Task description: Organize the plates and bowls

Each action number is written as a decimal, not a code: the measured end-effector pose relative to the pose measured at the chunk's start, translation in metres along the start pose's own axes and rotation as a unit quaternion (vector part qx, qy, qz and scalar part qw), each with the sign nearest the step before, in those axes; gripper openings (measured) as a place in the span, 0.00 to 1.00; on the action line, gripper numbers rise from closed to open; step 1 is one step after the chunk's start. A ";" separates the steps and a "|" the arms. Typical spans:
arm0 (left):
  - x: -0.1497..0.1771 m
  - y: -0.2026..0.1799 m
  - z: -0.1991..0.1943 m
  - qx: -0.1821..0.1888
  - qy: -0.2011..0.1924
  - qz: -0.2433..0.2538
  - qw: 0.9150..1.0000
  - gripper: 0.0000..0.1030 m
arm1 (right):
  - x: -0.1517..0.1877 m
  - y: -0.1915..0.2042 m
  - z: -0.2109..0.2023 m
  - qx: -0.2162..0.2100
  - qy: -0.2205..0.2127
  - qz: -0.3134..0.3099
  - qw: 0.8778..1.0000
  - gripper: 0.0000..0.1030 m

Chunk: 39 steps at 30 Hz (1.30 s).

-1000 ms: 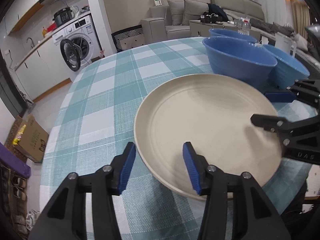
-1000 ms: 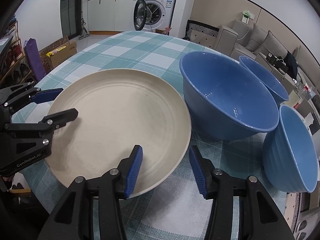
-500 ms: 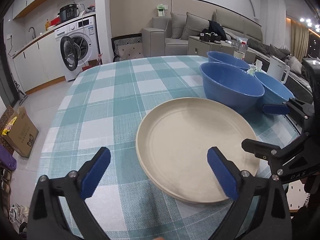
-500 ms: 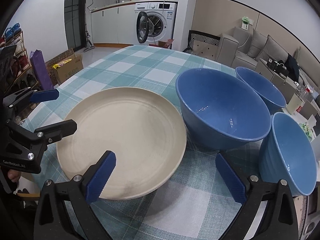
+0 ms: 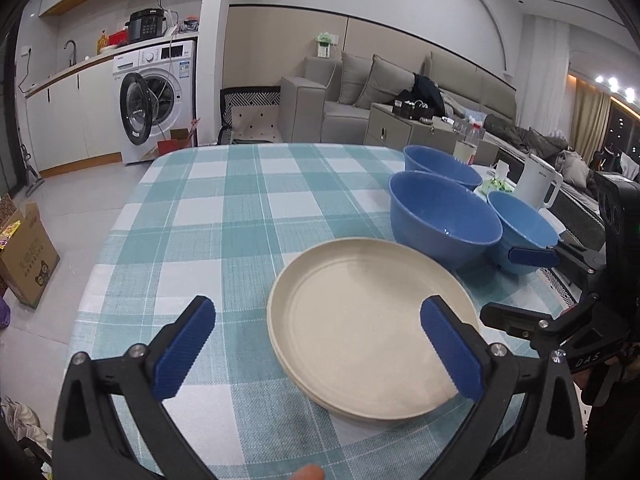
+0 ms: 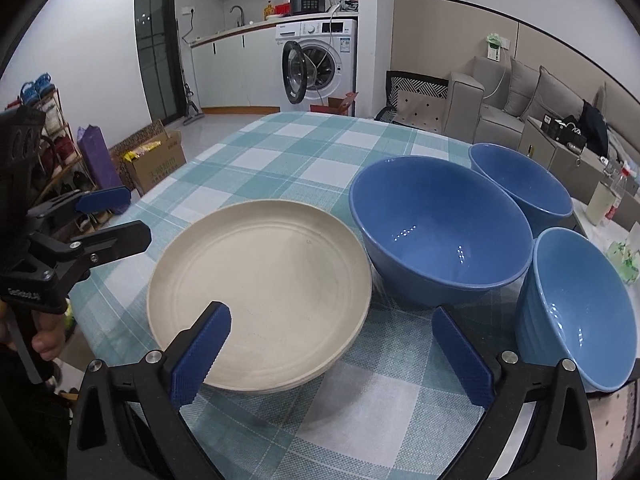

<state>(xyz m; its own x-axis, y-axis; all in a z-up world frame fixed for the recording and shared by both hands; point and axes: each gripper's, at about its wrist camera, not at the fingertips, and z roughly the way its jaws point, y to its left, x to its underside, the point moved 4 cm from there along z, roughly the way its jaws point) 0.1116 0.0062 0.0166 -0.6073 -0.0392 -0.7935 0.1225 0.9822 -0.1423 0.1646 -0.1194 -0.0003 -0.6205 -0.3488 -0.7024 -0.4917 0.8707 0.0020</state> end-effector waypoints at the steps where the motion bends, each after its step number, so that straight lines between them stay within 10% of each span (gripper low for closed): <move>1: -0.002 0.000 -0.002 0.002 -0.007 0.001 1.000 1.00 | -0.001 -0.001 -0.002 -0.002 -0.003 0.003 1.000 0.99; 15: -0.018 -0.019 -0.001 0.027 -0.030 0.004 0.999 1.00 | -0.005 -0.027 -0.030 -0.043 -0.044 0.072 0.996 1.00; 39: -0.064 -0.072 0.026 0.013 -0.037 0.090 0.995 1.00 | -0.016 -0.095 -0.085 0.022 -0.100 0.102 0.989 1.00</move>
<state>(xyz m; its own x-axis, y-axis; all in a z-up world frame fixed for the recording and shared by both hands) 0.1622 -0.0670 0.0625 -0.5143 0.1225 -0.8488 0.2447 0.9696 -0.0083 0.1692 -0.2257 0.0712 -0.5680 -0.0922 -0.8178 -0.3395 0.9315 0.1308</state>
